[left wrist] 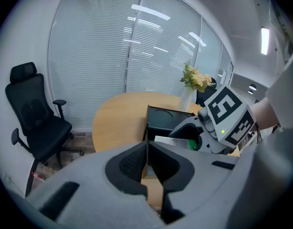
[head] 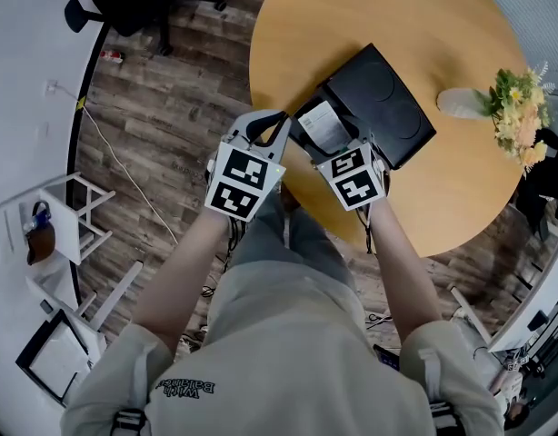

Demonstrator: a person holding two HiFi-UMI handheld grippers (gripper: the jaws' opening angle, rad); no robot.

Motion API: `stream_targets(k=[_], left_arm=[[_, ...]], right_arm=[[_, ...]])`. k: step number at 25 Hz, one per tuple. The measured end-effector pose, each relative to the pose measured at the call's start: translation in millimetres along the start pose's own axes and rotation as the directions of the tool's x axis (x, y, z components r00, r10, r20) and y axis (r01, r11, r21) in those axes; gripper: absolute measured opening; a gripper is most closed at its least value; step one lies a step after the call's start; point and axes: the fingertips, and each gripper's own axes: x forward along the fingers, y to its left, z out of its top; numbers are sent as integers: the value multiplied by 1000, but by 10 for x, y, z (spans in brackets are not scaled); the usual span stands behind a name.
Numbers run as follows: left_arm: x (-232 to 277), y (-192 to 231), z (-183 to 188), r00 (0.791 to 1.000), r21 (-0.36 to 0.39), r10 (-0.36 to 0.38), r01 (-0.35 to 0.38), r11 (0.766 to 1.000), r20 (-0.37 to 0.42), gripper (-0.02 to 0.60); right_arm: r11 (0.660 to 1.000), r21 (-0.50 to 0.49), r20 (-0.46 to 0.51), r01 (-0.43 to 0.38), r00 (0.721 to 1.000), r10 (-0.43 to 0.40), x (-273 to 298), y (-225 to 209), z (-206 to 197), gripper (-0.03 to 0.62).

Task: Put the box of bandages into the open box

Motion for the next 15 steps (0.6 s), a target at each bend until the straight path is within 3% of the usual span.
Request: stream_targets(k=[9, 15], left_arm=[[-82, -79, -165, 1000, -7, -13, 13, 1000, -23, 31], [-113, -153, -169, 1000, 2, -18, 18, 1000, -17, 29]], right_arm=[[998, -56, -32, 36, 999, -38, 15, -18, -18, 337], [999, 24, -3, 41, 999, -41, -48, -17, -39, 337]])
